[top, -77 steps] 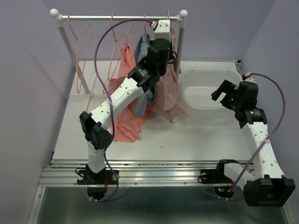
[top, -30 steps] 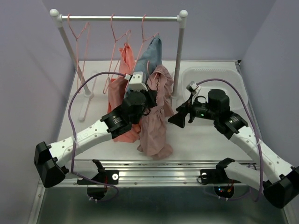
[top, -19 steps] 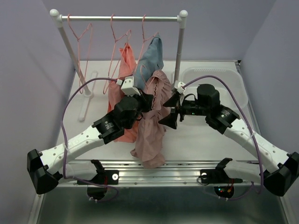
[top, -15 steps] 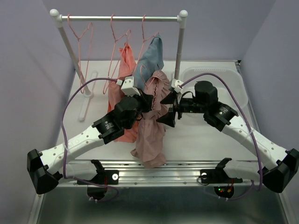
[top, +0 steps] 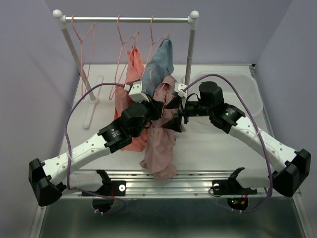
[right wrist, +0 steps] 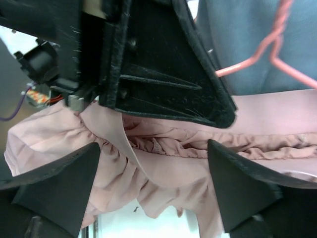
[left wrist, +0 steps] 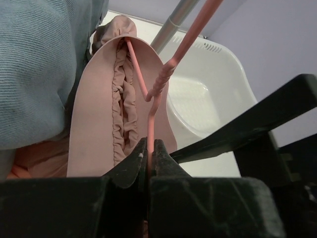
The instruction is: Remove the skirt from the hanger
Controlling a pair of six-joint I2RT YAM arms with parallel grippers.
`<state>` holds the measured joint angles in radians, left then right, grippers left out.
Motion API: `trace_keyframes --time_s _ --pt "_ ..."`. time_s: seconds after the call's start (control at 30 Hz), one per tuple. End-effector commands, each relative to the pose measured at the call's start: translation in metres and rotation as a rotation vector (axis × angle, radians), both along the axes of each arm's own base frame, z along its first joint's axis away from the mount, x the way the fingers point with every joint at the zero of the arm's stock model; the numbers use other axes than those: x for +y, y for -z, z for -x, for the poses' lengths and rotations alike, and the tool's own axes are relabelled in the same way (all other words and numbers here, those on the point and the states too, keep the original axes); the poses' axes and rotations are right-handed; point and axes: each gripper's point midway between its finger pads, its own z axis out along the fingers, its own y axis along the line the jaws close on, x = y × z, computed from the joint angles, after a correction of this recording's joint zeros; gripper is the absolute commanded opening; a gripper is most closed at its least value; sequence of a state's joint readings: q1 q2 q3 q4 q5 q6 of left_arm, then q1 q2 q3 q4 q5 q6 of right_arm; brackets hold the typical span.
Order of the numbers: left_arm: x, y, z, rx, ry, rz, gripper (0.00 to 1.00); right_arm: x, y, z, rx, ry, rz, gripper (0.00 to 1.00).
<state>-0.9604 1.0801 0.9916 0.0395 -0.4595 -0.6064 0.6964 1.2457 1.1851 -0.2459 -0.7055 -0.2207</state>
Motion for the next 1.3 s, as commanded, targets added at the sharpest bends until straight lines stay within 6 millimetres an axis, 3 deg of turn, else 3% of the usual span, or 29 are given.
trace_keyframes --time_s 0.0,0.13,0.23,0.27,0.33,0.37,0.4,0.63,0.87,1.03,1.07,1.13,1.23,1.27 --pt "-0.005 -0.029 -0.002 -0.049 0.001 0.092 0.00 0.016 -0.017 0.011 -0.029 -0.105 -0.036 0.88" --pt "-0.007 -0.024 -0.007 -0.044 -0.017 0.076 0.00 0.026 -0.008 0.028 -0.003 -0.187 -0.028 0.63" --pt "-0.005 -0.022 -0.012 -0.041 -0.046 0.067 0.00 0.027 -0.001 0.042 0.013 -0.243 -0.027 0.52" --pt "-0.007 -0.020 -0.013 -0.036 -0.050 0.066 0.00 0.028 -0.003 0.053 0.008 -0.278 -0.035 0.40" --pt "-0.008 -0.020 -0.015 -0.037 -0.056 0.066 0.00 0.028 0.000 0.060 0.012 -0.301 -0.029 0.27" --pt "-0.009 -0.019 -0.017 -0.034 -0.064 0.063 0.00 0.028 0.003 0.067 0.030 -0.319 -0.023 0.10" --pt "-0.009 -0.019 -0.018 -0.033 -0.071 0.065 0.00 0.030 0.004 0.072 0.043 -0.327 -0.018 0.01" --pt "-0.001 -0.034 -0.038 -0.055 -0.172 0.094 0.00 0.026 0.027 0.106 0.117 -0.349 0.013 0.01" --pt "0.016 -0.032 -0.071 -0.034 -0.312 0.118 0.00 0.025 0.045 0.148 0.183 -0.380 0.024 0.01" --pt "0.025 -0.044 -0.077 -0.049 -0.350 0.174 0.00 0.025 0.078 0.144 0.271 -0.299 0.068 0.01" --pt "0.027 -0.046 -0.077 -0.046 -0.364 0.180 0.00 0.023 0.092 0.146 0.290 -0.297 0.082 0.01" --pt "0.027 -0.048 -0.077 -0.044 -0.363 0.183 0.00 0.026 0.093 0.142 0.319 -0.253 0.047 0.01" --pt "0.021 -0.052 -0.072 -0.044 -0.307 0.185 0.00 0.026 0.101 0.125 0.312 -0.129 0.018 0.01" --pt "0.021 -0.057 -0.068 -0.050 -0.286 0.192 0.00 0.025 0.105 0.106 0.308 -0.004 0.012 0.01"
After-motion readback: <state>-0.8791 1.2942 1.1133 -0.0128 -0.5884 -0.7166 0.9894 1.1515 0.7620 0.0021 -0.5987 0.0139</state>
